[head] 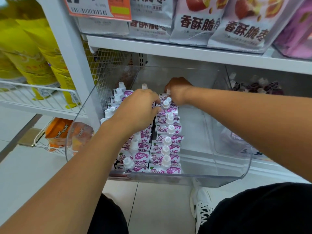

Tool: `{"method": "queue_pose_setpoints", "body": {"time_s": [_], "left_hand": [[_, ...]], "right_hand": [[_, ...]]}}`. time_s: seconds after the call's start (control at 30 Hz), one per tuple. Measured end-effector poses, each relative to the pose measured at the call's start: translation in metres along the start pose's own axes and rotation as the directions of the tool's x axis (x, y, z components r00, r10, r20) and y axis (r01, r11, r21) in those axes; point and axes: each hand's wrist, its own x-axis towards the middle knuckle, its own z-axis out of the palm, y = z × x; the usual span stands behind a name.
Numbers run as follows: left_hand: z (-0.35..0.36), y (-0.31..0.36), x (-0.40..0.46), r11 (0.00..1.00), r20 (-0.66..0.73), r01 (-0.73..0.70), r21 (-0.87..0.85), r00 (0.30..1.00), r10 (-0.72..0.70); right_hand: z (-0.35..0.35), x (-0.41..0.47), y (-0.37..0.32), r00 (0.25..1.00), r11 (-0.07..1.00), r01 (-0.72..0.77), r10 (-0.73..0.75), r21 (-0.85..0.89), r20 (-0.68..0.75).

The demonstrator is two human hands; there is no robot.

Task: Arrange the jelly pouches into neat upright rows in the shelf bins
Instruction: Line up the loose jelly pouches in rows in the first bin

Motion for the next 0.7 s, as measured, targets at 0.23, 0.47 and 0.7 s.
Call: {"method": "queue_pose_setpoints", "body": {"time_s": [0.23,0.47,0.7], "left_hand": [[0.004,-0.003,-0.011,0.993,0.108,-0.048,0.105,0.993,0.036],[0.006,-0.012,-0.022,0.999,0.219,-0.027,0.039,0.976,0.018],[0.004,-0.014,-0.02,1.0,0.245,-0.001,-0.003,0.97,0.001]], "right_hand": [[-0.002,-0.036,0.001,0.952,0.475,-0.24,0.286,0.847,0.11],[0.011,-0.031,0.002,0.891,0.406,-0.454,0.176,0.793,0.419],[0.007,-0.042,-0.005,0.841,0.487,-0.528,0.184,0.696,0.508]]}}
